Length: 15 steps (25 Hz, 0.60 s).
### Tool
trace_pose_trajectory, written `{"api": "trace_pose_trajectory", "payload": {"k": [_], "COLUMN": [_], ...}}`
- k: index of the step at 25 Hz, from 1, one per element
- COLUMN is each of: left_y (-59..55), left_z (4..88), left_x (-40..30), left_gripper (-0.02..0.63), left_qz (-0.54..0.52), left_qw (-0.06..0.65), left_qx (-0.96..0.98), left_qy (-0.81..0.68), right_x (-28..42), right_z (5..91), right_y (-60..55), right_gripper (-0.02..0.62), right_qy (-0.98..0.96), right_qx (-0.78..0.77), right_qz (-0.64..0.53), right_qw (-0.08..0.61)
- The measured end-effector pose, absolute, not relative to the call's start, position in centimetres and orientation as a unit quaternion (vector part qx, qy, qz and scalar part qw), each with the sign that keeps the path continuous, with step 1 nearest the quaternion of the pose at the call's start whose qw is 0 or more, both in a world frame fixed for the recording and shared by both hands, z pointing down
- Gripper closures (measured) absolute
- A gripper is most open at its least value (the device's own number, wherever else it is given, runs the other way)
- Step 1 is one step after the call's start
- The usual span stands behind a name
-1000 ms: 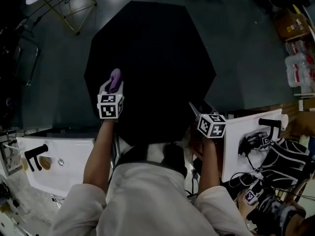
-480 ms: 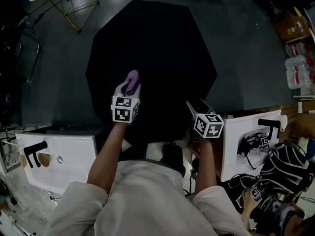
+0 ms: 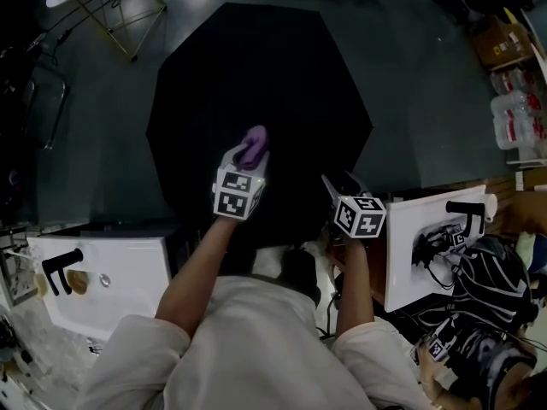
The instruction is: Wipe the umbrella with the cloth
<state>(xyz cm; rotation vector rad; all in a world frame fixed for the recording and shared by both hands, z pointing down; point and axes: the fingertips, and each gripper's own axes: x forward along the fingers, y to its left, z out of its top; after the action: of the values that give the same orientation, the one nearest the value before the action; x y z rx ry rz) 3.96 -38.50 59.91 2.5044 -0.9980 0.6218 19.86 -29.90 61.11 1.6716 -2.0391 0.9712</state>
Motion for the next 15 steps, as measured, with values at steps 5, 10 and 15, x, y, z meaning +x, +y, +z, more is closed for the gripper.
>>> {"api": "trace_pose_trajectory", "payload": {"k": [5, 10, 15], "left_y": [-36.7, -35.5, -34.9], "left_z": [59.4, 58.9, 57.8], "left_x": [7.2, 9.4, 9.7], "left_gripper": [0.485, 0.483, 0.483], "left_qz": [0.218, 0.216, 0.205], "left_qw": [0.178, 0.173, 0.167], "left_qx": [0.905, 0.918, 0.926], "left_qy": [-0.318, -0.285, -0.269], "right_x": [20.1, 20.3, 20.0], "right_z": [61.1, 61.0, 60.9], "right_y": [-29.6, -29.6, -29.5], "right_gripper": [0.359, 0.359, 0.359], "right_qy": [-0.713, -0.712, -0.712], "right_qx": [0.590, 0.593, 0.592], "right_qz": [0.339, 0.337, 0.337], "right_qw": [0.167, 0.168, 0.170]}}
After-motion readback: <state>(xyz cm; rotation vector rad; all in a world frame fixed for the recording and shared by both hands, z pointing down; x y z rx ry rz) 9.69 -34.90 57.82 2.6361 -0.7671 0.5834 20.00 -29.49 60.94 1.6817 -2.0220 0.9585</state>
